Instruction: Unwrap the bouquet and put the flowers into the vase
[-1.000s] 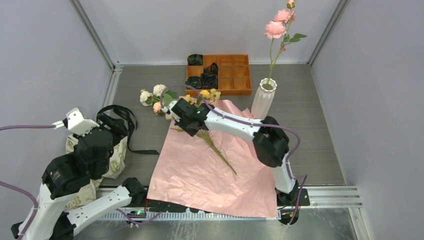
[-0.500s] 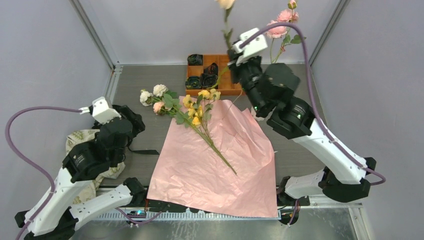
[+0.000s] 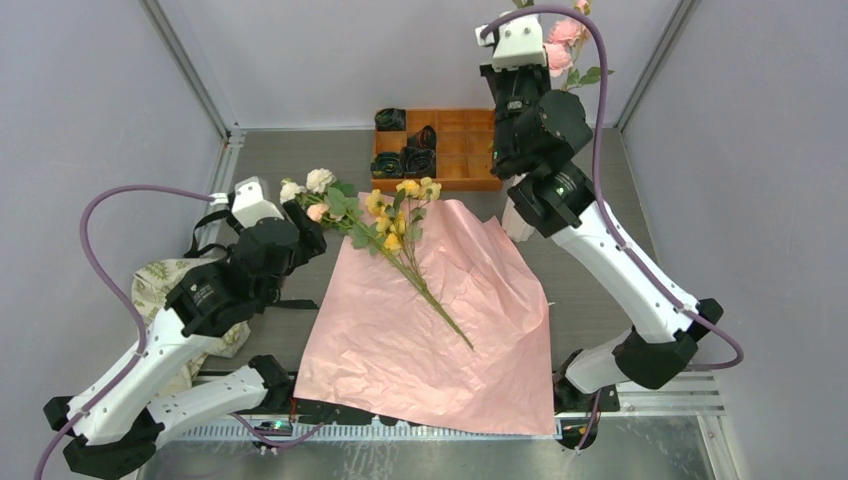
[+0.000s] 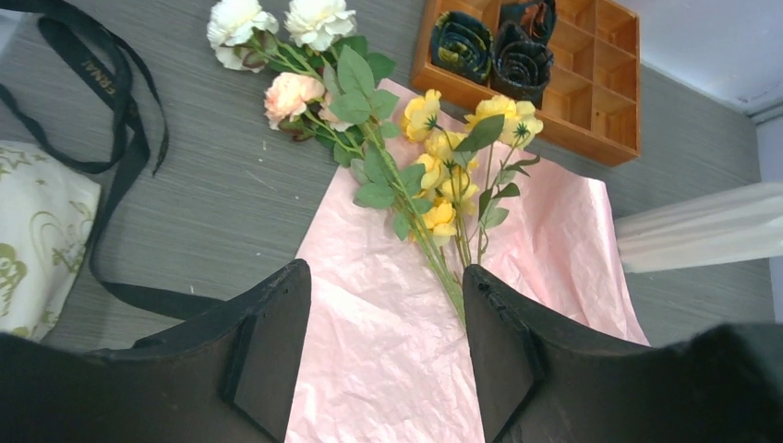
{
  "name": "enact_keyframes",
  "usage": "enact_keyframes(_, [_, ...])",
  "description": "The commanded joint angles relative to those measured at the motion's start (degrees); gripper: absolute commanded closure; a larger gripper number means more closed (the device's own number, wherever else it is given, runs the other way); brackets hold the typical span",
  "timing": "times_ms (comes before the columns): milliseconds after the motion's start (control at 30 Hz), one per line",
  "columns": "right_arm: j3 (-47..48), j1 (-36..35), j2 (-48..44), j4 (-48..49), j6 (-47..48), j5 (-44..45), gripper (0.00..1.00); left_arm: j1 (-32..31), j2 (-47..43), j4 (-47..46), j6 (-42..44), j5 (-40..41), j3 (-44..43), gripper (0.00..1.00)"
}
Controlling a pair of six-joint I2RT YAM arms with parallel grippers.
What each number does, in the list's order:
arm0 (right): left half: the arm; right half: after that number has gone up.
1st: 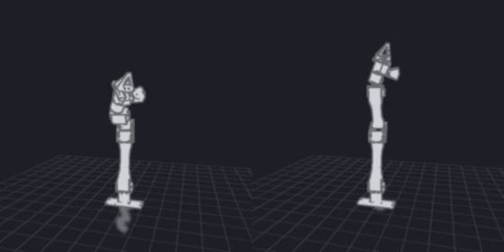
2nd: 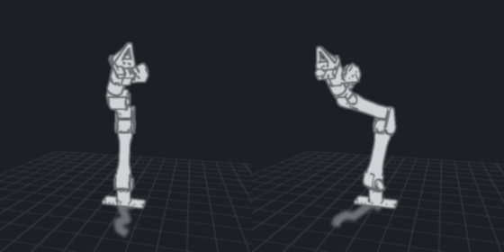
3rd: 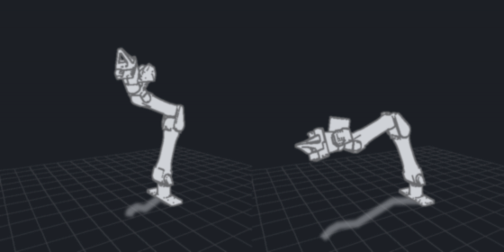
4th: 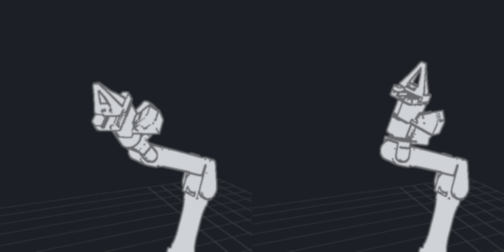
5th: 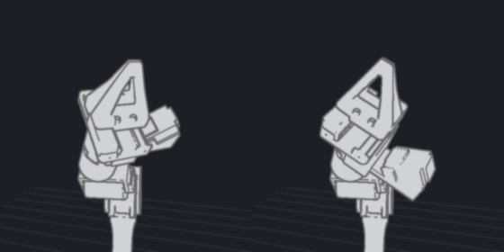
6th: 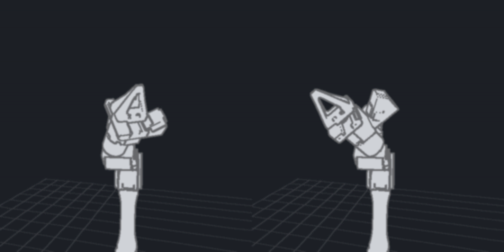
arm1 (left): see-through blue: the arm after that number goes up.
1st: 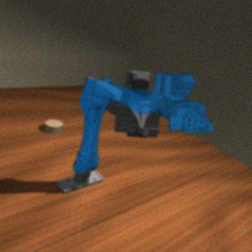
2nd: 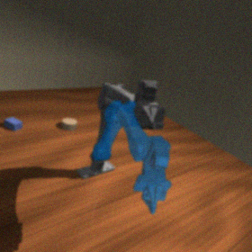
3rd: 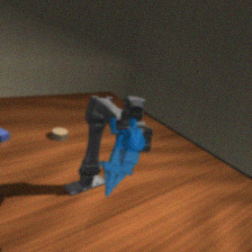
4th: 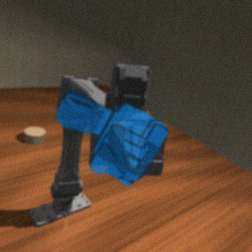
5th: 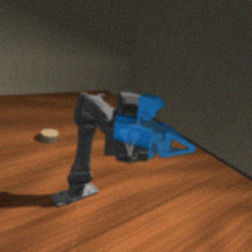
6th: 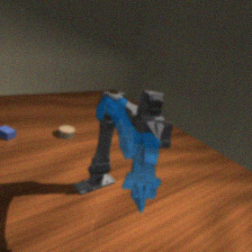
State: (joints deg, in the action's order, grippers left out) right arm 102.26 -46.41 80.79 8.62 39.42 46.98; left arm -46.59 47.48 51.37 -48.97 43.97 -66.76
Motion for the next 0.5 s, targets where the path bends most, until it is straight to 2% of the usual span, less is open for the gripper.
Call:
enact_keyframes(0, [3.24, 5.58, 2.04, 4.21, 2.19, 1.25, 0.99, 0.09, 1.40, -5.12, 0.29, -3.20, 0.41, 0.38])
enact_keyframes(467, [0.77, 12.15, 1.28, 0.11, -3.26, -1.05, 0.99, 0.09, 2.85, -5.93, 0.28, -3.54, 0.93, 0.38])
